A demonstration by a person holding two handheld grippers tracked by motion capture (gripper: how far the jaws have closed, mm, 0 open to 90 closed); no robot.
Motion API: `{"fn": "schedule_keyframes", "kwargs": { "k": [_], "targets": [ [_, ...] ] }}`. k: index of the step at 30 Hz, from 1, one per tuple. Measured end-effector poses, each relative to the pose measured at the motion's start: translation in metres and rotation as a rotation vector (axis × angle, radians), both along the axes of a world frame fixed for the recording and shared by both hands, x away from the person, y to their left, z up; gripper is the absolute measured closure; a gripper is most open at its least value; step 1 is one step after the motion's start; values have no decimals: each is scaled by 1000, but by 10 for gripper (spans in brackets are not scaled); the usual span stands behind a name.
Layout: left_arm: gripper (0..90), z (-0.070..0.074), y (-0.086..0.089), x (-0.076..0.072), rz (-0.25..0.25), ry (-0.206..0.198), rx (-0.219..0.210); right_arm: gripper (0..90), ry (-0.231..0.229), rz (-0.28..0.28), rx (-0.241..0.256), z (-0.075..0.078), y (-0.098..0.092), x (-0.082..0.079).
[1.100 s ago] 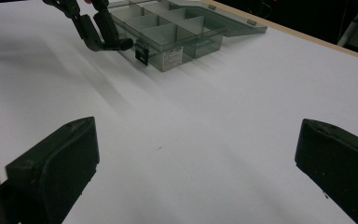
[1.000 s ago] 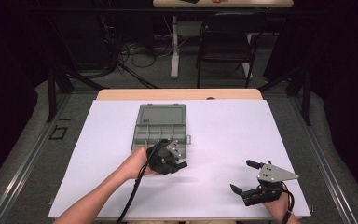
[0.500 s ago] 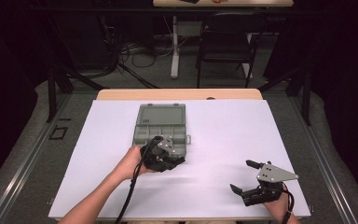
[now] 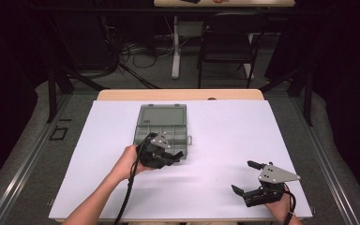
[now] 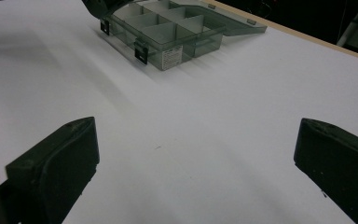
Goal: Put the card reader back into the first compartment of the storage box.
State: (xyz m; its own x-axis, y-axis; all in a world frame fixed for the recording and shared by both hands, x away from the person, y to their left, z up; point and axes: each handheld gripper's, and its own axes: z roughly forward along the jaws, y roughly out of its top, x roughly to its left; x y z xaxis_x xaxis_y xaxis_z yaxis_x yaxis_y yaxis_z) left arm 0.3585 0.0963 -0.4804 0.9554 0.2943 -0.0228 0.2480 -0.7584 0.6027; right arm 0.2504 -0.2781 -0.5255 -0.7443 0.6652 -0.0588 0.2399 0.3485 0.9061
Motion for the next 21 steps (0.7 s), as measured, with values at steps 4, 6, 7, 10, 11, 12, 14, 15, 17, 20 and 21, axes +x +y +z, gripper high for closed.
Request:
{"fn": "schedule_keyframes", "kwargs": {
  "k": [4,6,7,10,11,12,14,15,17,20,21],
  "targets": [
    [736,1,5,1,16,-9,-9,0,7,-4,2,0,0,0],
    [736,2,8,2,24,-10,-15,0,5,-5,0,0,0,0],
    [736,2,8,2,24,-10,-15,0,7,-5,0,0,0,0],
    [736,3,13,4,41,-11,-27,0,7,-5,1,-1,0,1],
    [736,4,16,5,53,-14,-35,0,8,-6,-2,-1,0,1],
    [736,4,16,5,53,-14,-35,0,8,-6,-2,-1,0,1],
    [736,4,19,6,65,-15,-41,0,7,-4,-1,-1,1,1],
    [736,4,20,7,72,-14,-47,0,8,-5,-3,-1,0,1],
    [736,6,21,8,80,-17,-51,0,9,-8,0,-1,0,1],
    [736,8,24,9,87,-25,-62,0,8,-10,-1,0,-1,1],
    [736,9,25,9,88,-25,-65,0,9,-10,-1,0,0,1]
  ]
}}
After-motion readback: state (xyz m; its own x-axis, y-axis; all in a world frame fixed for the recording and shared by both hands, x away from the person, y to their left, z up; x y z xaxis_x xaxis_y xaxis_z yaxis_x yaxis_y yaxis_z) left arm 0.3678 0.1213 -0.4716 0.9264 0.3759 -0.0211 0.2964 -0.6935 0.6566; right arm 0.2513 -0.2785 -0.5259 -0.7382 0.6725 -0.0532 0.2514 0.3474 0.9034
